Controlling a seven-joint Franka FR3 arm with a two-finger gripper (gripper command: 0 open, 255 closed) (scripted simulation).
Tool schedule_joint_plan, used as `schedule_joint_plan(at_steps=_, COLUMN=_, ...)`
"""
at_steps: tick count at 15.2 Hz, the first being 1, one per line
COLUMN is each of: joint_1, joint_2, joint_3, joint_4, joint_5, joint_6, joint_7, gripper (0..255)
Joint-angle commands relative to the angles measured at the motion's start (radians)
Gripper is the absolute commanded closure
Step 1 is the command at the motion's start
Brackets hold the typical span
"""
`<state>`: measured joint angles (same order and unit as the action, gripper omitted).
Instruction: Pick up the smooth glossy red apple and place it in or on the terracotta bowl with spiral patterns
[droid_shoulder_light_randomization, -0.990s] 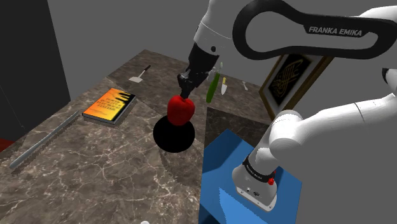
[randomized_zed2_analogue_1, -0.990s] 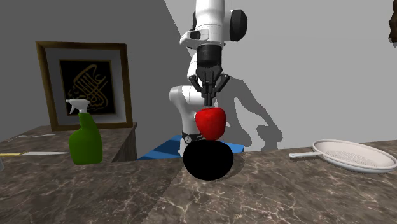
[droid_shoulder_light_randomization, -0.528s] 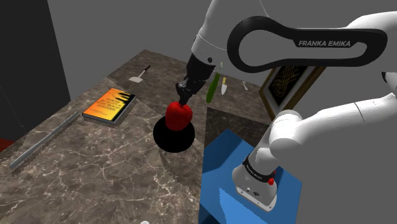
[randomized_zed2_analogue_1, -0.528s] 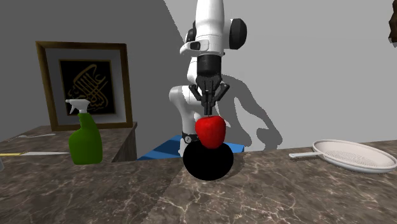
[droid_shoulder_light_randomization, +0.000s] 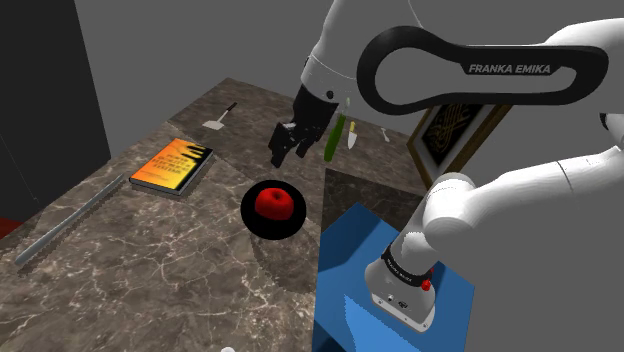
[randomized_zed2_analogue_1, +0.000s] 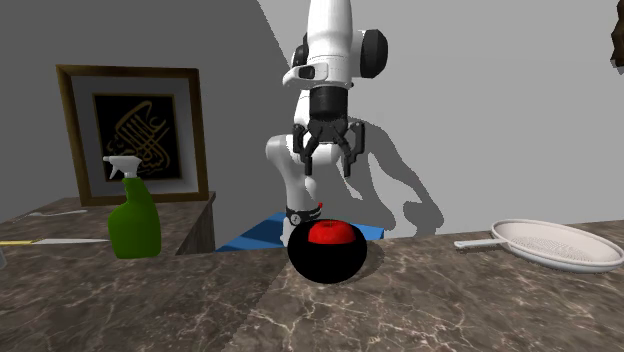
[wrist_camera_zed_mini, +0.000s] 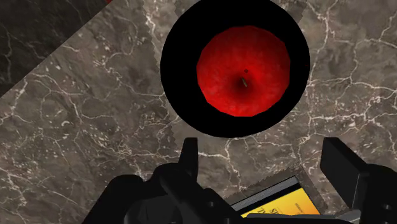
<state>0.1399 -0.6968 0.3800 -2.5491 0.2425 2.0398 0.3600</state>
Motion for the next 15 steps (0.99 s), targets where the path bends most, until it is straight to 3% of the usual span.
schedule_joint_plan(at_steps=1, joint_1=0.000, joint_2=0.000, joint_3=0.000, joint_4=0.000, joint_5=0.000, joint_6=0.000, joint_7=0.000, gripper=0)
schedule_joint_plan(at_steps=3, joint_1=0.000, joint_2=0.000, joint_3=0.000, joint_4=0.000, joint_5=0.000, joint_6=0.000, joint_7=0.000, gripper=0)
schedule_joint_plan(at_steps=7, joint_1=-0.002, joint_2=-0.036, joint_3=-0.029, joint_4=0.101, joint_5=-0.017, joint_6=-0.137, joint_7=0.002, gripper=0)
schedule_joint_plan(at_steps=15, joint_1=-0.002, joint_2=-0.036, joint_3=-0.029, joint_4=0.101, joint_5=-0.017, joint_6=-0.137, joint_7=0.002, gripper=0)
